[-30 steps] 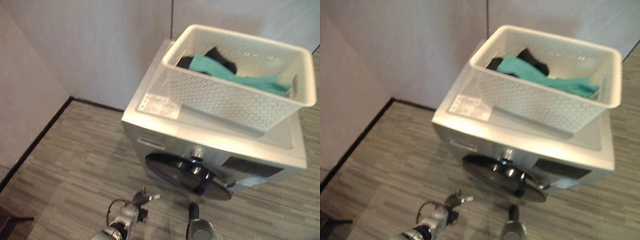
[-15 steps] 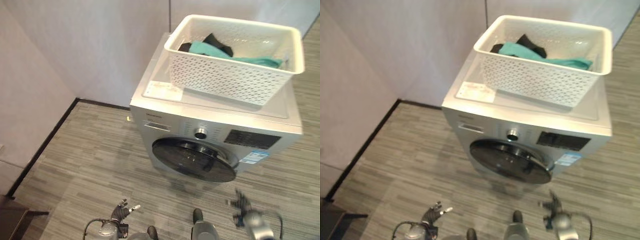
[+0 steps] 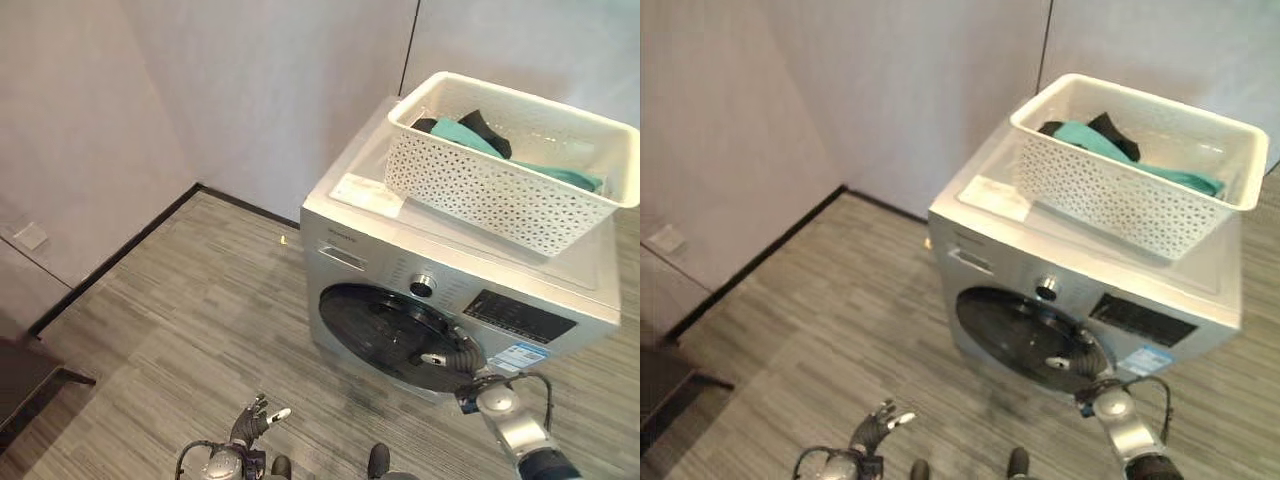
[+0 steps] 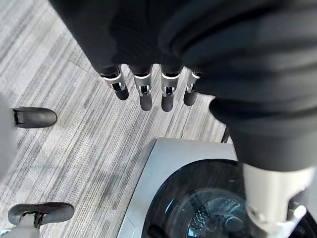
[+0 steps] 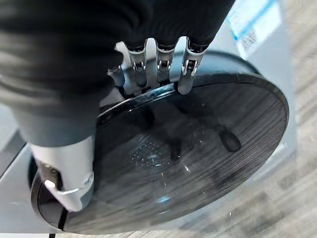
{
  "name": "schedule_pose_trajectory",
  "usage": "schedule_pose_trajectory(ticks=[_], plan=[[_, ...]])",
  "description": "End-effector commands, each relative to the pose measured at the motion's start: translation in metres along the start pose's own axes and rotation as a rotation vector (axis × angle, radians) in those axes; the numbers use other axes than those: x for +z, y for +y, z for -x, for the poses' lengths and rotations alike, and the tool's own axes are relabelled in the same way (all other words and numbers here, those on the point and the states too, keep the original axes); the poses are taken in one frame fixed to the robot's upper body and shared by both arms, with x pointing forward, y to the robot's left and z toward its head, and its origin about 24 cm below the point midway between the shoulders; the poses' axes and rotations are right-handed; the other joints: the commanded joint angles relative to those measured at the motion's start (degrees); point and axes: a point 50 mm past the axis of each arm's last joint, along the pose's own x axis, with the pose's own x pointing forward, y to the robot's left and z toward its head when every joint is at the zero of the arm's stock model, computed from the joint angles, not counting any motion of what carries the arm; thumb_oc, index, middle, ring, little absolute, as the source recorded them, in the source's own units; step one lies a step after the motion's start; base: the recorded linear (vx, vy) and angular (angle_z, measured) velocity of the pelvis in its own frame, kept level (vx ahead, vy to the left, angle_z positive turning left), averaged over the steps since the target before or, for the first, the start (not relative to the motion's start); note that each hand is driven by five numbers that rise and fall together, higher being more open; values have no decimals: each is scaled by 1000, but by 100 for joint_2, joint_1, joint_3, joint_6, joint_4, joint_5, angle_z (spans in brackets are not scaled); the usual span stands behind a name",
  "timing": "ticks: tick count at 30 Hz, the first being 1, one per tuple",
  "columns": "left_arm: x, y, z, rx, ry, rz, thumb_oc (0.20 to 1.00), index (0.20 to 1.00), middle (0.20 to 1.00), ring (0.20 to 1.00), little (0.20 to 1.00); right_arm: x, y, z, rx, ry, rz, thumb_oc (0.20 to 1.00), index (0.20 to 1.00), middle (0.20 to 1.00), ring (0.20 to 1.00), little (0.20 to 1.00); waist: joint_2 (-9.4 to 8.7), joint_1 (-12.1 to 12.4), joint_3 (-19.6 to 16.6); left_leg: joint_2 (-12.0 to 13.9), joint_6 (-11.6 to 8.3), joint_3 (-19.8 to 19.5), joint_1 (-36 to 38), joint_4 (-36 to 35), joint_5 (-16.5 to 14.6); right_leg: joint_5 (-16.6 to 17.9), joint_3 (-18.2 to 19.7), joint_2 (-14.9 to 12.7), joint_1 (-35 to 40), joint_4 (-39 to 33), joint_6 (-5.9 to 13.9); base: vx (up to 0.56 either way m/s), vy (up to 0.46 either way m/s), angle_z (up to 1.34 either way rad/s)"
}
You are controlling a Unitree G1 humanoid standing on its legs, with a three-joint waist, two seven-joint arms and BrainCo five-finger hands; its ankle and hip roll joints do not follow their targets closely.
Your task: Grab the laundry basket,head to the washer,open it,put in the laundry and shut it.
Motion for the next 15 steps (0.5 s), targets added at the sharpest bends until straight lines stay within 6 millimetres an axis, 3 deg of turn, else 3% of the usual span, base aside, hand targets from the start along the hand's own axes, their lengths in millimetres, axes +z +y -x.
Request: schedule_pose_trajectory(ticks=[1,2,5,9,11,12,13,14,15], plan=[[33,-2,-6,-75,-126,-77,1000,1000,1000,1000,1000,63,-23,-20,-64,-229,94,1000,1000,1000,1000,1000,-108,248,269,-43,156,30,-233,28,-226,-510,-92,-402,165,77,337,-86,-69,1],[35,-4,-5,-104,-134,-57,1000,1000,1000,1000,1000,72,-42,-23,-119,-251,149,1000,1000,1000,1000,1000,-70,261,358,-25,128,24,-333,28,-176,-515,-91,-382,101,57,322,-102,-56,-1],[47,-13,-5,-161,-177,-89,1000,1000,1000,1000,1000,78,-68,-25,-179,-257,231,1000,1000,1000,1000,1000,-2,236,530,-10,83,-77,-576,28,-59,-519,-91,-355,-54,57,276,-111,-46,6],[61,-19,-6,-201,-222,-125,1000,1000,1000,1000,1000,81,-73,-25,-168,-263,299,1000,1000,1000,1000,1000,43,193,621,14,57,-89,-735,28,7,-502,-121,-322,-195,57,259,-62,-39,19],[68,-24,-8,-209,-243,-130,1000,1000,1000,1000,1000,90,-45,-24,-48,-319,322,1000,1000,1000,1000,1000,-4,134,695,63,47,47,-811,28,35,-480,-23,-266,-362,57,261,-78,-41,-4],[68,-24,-8,-209,-242,-130,1000,1000,1000,1000,1000,90,-45,-24,-48,-319,322,1000,1000,1000,1000,1000,-6,140,690,63,46,54,-814,28,34,-479,-16,-266,-368,57,261,-25,-29,-13],[71,-25,-9,-207,-249,-128,1000,1000,1000,1000,1000,88,-32,-21,3,-328,309,1000,1000,1000,1000,1000,-36,117,684,77,43,79,-815,28,30,-480,11,-248,-383,57,259,22,-29,-11],[78,-24,-9,-205,-277,-138,1000,1000,1000,1000,1000,78,-2,-12,120,-329,270,1000,1000,1000,1000,1000,-91,87,662,109,37,115,-792,28,14,-486,40,-228,-392,57,255,32,-36,-15],[81,-24,-8,-204,-291,-153,1000,1000,1000,1000,1000,72,11,-7,172,-319,242,1000,1000,1000,1000,1000,-108,77,652,115,35,117,-779,28,9,-489,45,-221,-386,57,253,42,-31,-19]])
